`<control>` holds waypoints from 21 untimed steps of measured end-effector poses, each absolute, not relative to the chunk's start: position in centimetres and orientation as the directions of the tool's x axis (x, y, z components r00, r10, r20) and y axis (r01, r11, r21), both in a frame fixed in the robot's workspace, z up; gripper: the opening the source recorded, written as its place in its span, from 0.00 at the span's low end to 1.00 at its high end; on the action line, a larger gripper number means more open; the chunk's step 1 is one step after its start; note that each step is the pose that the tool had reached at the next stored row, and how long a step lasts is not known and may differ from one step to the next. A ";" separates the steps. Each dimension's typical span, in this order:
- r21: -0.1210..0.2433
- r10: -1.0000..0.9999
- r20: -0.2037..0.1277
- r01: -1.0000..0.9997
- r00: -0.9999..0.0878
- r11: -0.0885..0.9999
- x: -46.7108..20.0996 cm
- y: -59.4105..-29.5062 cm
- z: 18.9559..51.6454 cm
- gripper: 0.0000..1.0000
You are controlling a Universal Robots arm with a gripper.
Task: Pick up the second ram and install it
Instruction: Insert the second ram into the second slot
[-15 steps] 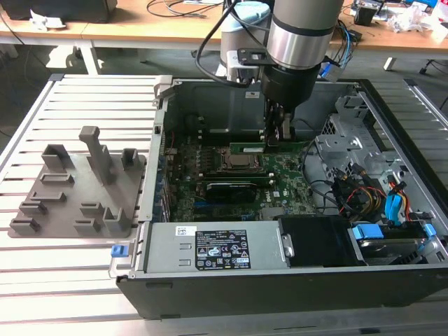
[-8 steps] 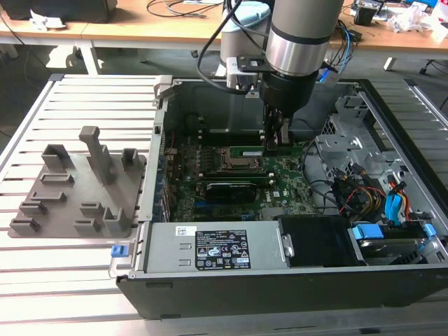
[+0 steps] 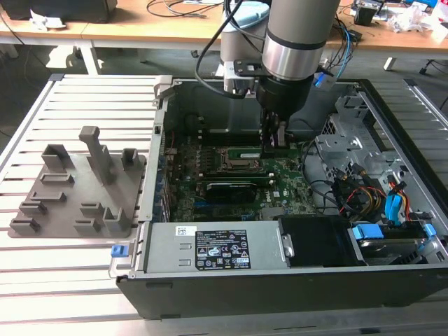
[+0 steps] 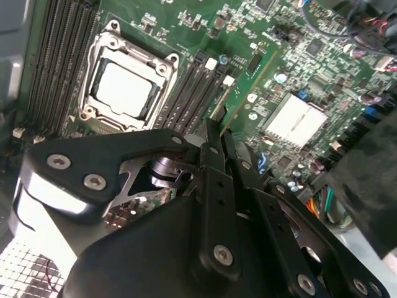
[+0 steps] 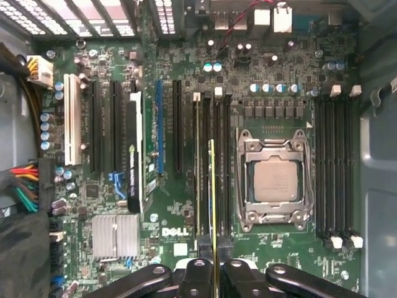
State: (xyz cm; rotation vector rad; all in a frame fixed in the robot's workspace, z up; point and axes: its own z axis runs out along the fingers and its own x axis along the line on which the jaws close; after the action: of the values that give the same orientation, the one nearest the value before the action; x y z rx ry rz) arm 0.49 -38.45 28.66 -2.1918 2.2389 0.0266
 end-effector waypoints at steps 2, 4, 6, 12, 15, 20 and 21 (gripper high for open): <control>0.006 -1.000 -0.018 -1.000 -0.021 0.021 0.2 -38.2 28.5 0.14; 0.006 -1.000 -0.018 -1.000 -0.021 0.021 -0.2 -38.2 28.3 0.14; 0.006 -1.000 -0.018 -1.000 -0.021 0.021 -0.3 -38.2 28.2 0.14; 0.006 -1.000 -0.018 -1.000 -0.021 0.021 -0.4 -38.2 27.7 0.14; 0.006 -1.000 -0.018 -1.000 -0.021 0.021 -0.4 -38.2 27.5 0.14; 0.006 -1.000 -0.018 -1.000 -0.021 0.021 -0.5 -38.2 27.0 0.14; 0.006 -1.000 -0.018 -1.000 -0.021 0.021 -0.5 -38.2 26.9 0.14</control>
State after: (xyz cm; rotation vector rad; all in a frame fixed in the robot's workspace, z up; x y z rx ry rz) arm -0.50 -38.17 26.94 -2.1917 2.2389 0.0268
